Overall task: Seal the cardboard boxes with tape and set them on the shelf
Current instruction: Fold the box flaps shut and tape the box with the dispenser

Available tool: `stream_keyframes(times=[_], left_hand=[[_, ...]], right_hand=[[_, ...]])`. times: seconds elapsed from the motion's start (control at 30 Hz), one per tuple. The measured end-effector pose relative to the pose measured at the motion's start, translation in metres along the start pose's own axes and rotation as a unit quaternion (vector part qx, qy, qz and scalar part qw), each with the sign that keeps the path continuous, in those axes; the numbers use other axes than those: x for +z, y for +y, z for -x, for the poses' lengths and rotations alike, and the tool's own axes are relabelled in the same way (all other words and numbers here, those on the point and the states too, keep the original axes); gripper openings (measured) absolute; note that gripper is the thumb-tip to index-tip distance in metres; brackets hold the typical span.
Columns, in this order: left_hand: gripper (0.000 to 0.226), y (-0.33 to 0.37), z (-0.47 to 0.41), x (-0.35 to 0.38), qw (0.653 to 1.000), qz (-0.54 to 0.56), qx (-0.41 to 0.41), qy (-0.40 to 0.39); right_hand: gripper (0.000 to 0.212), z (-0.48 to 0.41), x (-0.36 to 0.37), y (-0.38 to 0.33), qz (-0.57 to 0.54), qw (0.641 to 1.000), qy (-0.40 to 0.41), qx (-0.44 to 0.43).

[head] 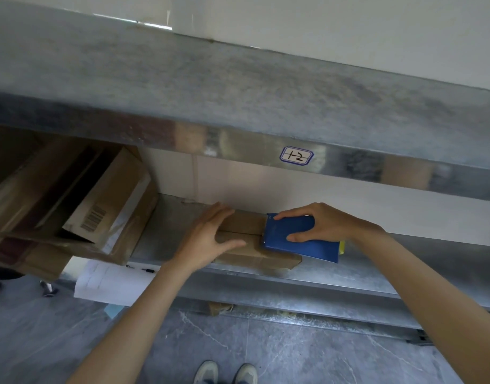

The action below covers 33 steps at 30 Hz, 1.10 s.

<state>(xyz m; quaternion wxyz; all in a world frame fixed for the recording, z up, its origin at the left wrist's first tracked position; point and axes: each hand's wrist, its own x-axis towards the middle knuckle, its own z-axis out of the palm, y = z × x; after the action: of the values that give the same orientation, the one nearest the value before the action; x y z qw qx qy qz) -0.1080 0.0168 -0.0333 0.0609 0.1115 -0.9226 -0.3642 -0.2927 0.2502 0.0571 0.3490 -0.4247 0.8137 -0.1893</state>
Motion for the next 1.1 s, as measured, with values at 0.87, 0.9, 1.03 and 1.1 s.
stream_keyframes(times=[0.87, 0.9, 1.03, 1.1], left_hand=[[0.112, -0.004, -0.001, 0.037, 0.966, -0.244, 0.081, 0.009], [0.112, -0.002, 0.000, 0.037, 0.966, -0.246, 0.081, 0.008], [0.113, 0.001, 0.000, 0.038, 0.965, -0.251, 0.076, 0.001], [0.112, 0.001, 0.000, 0.040, 0.967, -0.246, 0.070, 0.004]], right_hand=[[0.055, 0.019, -0.020, 0.039, -0.075, 0.996, -0.026, -0.032], [0.055, 0.021, -0.021, 0.042, -0.080, 0.996, -0.029, -0.033], [0.052, 0.024, -0.022, 0.053, -0.079, 0.995, -0.042, -0.037], [0.053, 0.029, -0.025, 0.062, -0.087, 0.995, -0.043, -0.033]])
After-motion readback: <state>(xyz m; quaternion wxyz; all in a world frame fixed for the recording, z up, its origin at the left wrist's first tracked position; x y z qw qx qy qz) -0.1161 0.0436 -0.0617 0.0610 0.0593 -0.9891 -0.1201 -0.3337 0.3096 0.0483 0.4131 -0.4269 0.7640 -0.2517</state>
